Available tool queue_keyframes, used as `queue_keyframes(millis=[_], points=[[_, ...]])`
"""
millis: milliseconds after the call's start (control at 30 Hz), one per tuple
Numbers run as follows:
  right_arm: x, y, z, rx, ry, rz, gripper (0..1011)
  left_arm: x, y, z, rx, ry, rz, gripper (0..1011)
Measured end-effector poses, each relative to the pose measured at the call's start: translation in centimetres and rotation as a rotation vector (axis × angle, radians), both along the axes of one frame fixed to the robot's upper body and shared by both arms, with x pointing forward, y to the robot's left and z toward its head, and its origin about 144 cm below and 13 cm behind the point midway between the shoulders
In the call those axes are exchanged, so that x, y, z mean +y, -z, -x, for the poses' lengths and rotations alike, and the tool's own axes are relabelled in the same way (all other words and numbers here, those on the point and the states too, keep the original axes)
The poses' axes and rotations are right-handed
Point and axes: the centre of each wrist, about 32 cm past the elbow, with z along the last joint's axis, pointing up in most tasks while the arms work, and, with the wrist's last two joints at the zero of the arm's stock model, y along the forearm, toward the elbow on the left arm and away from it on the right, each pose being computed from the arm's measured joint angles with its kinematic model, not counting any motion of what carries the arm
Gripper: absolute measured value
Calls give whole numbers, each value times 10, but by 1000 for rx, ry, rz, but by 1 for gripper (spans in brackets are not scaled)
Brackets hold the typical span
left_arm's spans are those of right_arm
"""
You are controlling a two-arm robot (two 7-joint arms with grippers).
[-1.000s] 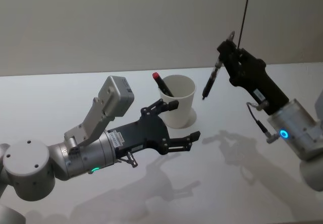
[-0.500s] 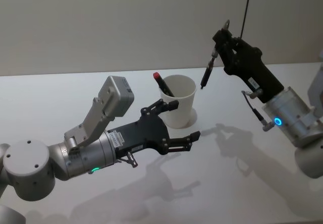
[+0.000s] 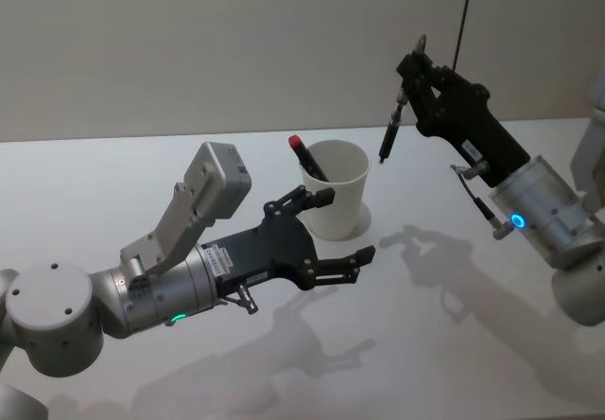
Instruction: Place the pen into the pen holder.
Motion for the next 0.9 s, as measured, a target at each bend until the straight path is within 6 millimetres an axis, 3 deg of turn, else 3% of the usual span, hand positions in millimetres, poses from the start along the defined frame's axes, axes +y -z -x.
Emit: queue_keyframes(millis=[900], points=[[-2,-6,-3,-45,23,30,143,0,0,0,0,0,0,1003]])
